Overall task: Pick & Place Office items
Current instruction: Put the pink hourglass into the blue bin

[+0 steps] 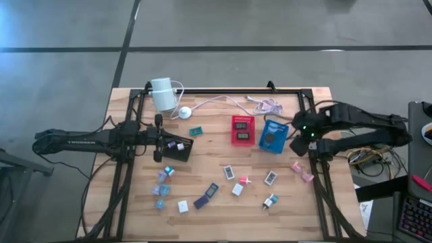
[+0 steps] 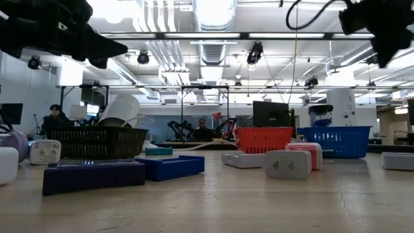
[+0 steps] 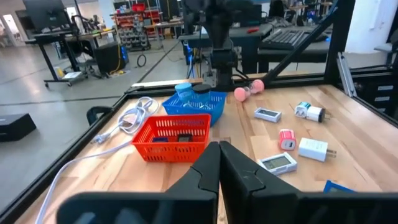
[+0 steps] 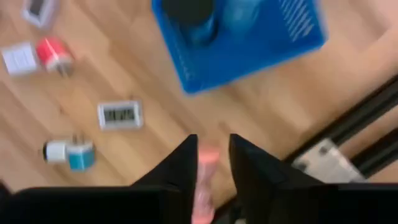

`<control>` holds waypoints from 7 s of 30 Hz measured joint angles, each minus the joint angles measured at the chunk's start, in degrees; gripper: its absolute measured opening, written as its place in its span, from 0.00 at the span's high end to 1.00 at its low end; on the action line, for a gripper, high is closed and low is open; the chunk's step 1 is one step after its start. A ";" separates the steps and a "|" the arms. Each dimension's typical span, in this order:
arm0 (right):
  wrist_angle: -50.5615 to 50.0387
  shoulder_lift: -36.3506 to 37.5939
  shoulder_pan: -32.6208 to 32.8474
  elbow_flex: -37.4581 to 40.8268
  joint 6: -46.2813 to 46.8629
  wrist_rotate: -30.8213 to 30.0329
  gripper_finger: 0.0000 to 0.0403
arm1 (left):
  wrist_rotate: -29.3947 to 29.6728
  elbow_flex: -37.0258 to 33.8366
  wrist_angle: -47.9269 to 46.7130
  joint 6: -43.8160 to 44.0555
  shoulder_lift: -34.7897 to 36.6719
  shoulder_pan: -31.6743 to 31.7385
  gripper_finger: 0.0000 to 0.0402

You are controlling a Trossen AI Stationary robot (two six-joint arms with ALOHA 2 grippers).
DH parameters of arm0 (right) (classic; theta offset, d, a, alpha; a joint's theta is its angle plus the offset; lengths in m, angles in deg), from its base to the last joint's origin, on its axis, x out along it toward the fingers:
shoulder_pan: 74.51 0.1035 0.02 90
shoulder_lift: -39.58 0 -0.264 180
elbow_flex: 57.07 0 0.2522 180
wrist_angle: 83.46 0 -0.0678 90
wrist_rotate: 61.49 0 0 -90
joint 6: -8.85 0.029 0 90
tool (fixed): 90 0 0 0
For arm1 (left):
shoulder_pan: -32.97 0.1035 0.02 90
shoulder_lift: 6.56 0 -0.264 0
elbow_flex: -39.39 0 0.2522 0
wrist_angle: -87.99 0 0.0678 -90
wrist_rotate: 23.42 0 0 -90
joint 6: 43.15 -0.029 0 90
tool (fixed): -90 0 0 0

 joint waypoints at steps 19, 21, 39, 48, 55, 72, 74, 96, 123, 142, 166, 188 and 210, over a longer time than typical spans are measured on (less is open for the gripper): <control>11.00 -4.46 15.13 16.49 20.80 9.77 0.20 | 0.02 0.00 0.20 1.92 0.00 -0.01 0.98; 11.40 -5.07 15.83 16.28 22.18 8.39 0.19 | 0.02 -0.02 0.18 1.92 -0.02 0.00 0.98; 13.32 -23.72 22.47 16.67 24.05 7.42 0.19 | 0.02 -0.04 0.19 2.16 0.00 -0.01 0.97; 14.47 -29.26 23.08 17.30 19.87 4.72 0.19 | 0.02 -0.04 0.20 2.14 0.00 0.00 0.98; 23.67 -31.32 23.08 20.27 16.45 9.13 0.19 | 0.02 -0.04 0.19 2.14 0.00 0.00 0.97; 24.47 -31.48 23.05 18.23 12.45 9.37 0.60 | 0.13 -0.06 0.20 2.12 0.00 -0.01 0.98; 24.53 -31.48 23.05 16.39 11.13 9.42 0.60 | 0.13 -0.07 0.22 2.12 0.00 -0.01 0.98; 55.30 -24.80 20.25 -12.77 -26.91 -15.29 0.60 | -9.99 -0.09 7.55 -1.31 -1.01 -1.04 0.95; 123.81 -9.18 2.51 29.51 -43.15 1.92 0.60 | -10.32 -0.15 9.20 -2.40 -5.34 -1.42 0.62; 132.87 16.59 2.51 50.12 -42.55 -0.04 0.60 | -5.09 -0.15 10.11 -3.73 -8.22 -1.40 0.62; 122.34 34.69 2.49 56.72 -43.35 -4.53 0.60 | -3.87 -0.09 10.39 -3.93 -10.10 -1.38 0.62; 130.91 1.08 2.77 37.41 -42.93 2.30 0.60 | -4.67 12.06 13.96 -5.22 -28.05 -1.45 0.55; 128.80 -27.96 2.75 18.63 -45.13 3.83 0.60 | -1.36 32.04 12.08 -7.25 -50.21 -1.81 0.05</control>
